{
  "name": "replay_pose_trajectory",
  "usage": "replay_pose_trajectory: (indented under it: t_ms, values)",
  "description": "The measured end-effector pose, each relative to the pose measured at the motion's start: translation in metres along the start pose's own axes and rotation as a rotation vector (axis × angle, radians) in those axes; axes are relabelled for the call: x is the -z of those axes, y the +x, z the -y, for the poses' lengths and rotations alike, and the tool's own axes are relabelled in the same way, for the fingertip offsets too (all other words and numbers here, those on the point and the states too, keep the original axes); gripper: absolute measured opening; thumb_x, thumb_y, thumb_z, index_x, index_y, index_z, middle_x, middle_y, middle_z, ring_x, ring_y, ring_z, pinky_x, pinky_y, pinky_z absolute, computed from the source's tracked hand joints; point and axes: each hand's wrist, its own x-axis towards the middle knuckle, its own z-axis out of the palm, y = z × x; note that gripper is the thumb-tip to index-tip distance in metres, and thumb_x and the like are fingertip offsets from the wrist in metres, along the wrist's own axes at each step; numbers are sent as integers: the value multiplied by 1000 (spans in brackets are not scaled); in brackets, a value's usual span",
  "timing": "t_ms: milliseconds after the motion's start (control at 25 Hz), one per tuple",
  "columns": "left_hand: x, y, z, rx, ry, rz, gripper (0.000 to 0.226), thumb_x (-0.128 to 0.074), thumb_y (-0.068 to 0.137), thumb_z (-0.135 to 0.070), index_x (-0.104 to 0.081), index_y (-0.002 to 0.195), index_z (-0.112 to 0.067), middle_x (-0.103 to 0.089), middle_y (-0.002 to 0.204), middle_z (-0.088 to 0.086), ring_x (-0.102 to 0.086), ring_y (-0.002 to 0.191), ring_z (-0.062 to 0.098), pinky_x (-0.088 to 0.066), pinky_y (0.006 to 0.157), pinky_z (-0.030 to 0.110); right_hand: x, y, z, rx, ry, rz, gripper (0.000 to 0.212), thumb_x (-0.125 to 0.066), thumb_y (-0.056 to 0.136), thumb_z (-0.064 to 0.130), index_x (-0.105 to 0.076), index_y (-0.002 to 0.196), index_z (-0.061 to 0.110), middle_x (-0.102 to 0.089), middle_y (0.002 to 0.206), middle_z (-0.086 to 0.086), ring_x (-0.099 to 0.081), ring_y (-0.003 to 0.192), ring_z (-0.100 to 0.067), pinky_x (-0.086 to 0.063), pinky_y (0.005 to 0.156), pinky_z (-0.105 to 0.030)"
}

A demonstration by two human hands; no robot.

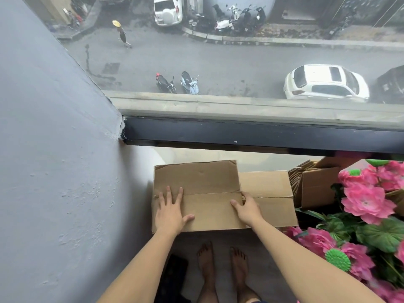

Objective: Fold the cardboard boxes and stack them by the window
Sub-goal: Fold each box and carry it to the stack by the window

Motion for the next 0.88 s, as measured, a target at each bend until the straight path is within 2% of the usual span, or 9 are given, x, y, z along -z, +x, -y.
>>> replay_pose_trajectory:
  t_ms: [120, 200, 400, 560, 640, 720, 880]
  values:
    - [0, 4, 41, 27, -64, -4, 105, -52, 84, -75, 11, 158, -35, 14, 166, 9, 8, 153, 33, -5, 124, 45, -23, -4, 21, 18, -3, 94, 61, -69, 91, 32, -46, 147, 24, -60, 135, -11, -54, 126, -31, -44, 105, -38]
    - [1, 7, 64, 33, -102, -9, 106, -57, 82, -73, 7, 158, -37, 14, 167, 6, 7, 154, 30, -10, 124, 44, -32, -7, 30, 31, -12, 157, 63, -70, 91, 26, -44, 149, 23, -61, 136, -7, -54, 127, -27, -43, 107, -37]
    - [3, 4, 66, -2, -77, -28, 108, -58, 81, -75, 3, 160, -32, 8, 167, 9, 1, 154, 30, -19, 122, 45, -28, -25, 29, 37, -79, 160, 67, -66, 91, 41, -41, 150, 22, -57, 141, -3, -49, 133, -24, -41, 105, -31]
    - [18, -11, 22, -139, 18, -156, 98, -49, 83, -76, -9, 159, -28, -11, 166, 9, -12, 151, 30, -21, 119, 49, 3, -51, 13, 64, -244, 58, 66, -58, 93, 50, -38, 150, 22, -56, 142, -7, -51, 132, -28, -44, 104, -36]
    - [33, -20, -13, -254, 49, -128, 97, -48, 83, -76, -10, 159, -29, -10, 166, 9, -12, 152, 31, -17, 120, 49, 25, -68, 0, 78, -347, 9, 67, -54, 95, 51, -34, 152, 23, -54, 144, -7, -51, 131, -29, -44, 103, -38]
    - [45, -31, -53, -373, 86, -69, 93, -49, 84, -74, -16, 158, -28, -14, 166, 8, -15, 151, 31, -19, 119, 48, 45, -85, -15, 76, -400, -25, 66, -53, 96, 50, -33, 152, 23, -52, 146, -7, -50, 132, -29, -44, 105, -40]
    - [57, -68, -139, -659, 286, -31, 80, -48, 87, -66, -27, 152, -23, -39, 150, 7, -34, 138, 29, -32, 110, 44, 82, -129, -66, -13, -347, -139, 61, -53, 96, 50, -40, 147, 20, -53, 143, -8, -52, 130, -32, -45, 102, -42]
